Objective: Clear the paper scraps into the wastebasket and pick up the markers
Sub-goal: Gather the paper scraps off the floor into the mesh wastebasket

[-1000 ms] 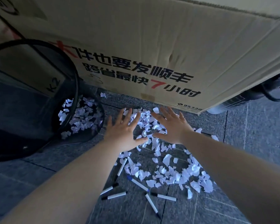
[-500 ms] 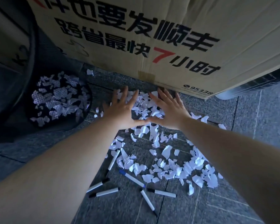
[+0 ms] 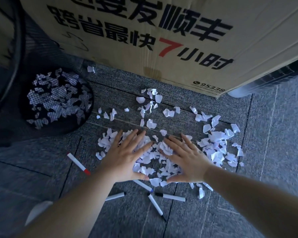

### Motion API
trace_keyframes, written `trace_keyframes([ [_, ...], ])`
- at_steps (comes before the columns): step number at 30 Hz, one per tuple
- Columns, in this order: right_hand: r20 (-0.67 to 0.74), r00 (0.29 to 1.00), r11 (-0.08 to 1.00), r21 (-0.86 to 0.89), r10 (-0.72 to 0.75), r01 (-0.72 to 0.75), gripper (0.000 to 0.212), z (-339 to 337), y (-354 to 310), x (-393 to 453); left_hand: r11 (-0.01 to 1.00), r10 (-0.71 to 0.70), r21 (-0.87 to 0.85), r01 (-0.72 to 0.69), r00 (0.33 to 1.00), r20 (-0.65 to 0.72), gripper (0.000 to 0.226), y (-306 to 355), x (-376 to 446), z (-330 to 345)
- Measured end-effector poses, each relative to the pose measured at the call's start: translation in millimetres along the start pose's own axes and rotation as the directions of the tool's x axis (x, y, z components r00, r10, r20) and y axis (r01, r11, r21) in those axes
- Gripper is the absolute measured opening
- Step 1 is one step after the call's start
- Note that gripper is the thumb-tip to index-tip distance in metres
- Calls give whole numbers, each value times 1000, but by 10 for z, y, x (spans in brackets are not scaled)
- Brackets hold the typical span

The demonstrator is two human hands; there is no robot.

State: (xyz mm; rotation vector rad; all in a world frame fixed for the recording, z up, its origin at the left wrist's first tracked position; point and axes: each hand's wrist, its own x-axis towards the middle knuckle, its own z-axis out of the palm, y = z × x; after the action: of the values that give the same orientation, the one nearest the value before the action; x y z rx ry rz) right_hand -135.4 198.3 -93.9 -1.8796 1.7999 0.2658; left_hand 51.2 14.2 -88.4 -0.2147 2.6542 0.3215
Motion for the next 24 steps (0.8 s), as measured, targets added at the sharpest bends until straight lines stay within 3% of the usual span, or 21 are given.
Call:
trace_keyframes([
  [4,-49,998,995,-96,-38,34,69,66,-30,-35,999,-22,33,23,999,-26,105,56,-22,2],
  [9,-286,954,992,-109,-91,62,42,108,-52,-5,999,19,33,-14,986,-165,75,122,55,-67],
  [11,-305,945,987,-142,-118,77,32,45,-77,56,999,32,10,-31,981,-192,65,139,87,-95],
  [13,-284,951,989,-109,-123,95,28,-32,-93,146,999,31,-31,-37,986,-164,57,136,133,-109],
  [16,-143,989,999,19,-25,28,39,-172,-93,318,996,10,-92,-17,998,-66,43,158,197,-232],
  [20,23,998,993,100,55,-57,15,-436,-83,408,980,-125,-147,135,989,74,25,151,209,-423],
  [24,-6,992,975,185,127,-124,23,-724,-86,309,965,-143,-204,165,982,120,19,54,134,-683],
])
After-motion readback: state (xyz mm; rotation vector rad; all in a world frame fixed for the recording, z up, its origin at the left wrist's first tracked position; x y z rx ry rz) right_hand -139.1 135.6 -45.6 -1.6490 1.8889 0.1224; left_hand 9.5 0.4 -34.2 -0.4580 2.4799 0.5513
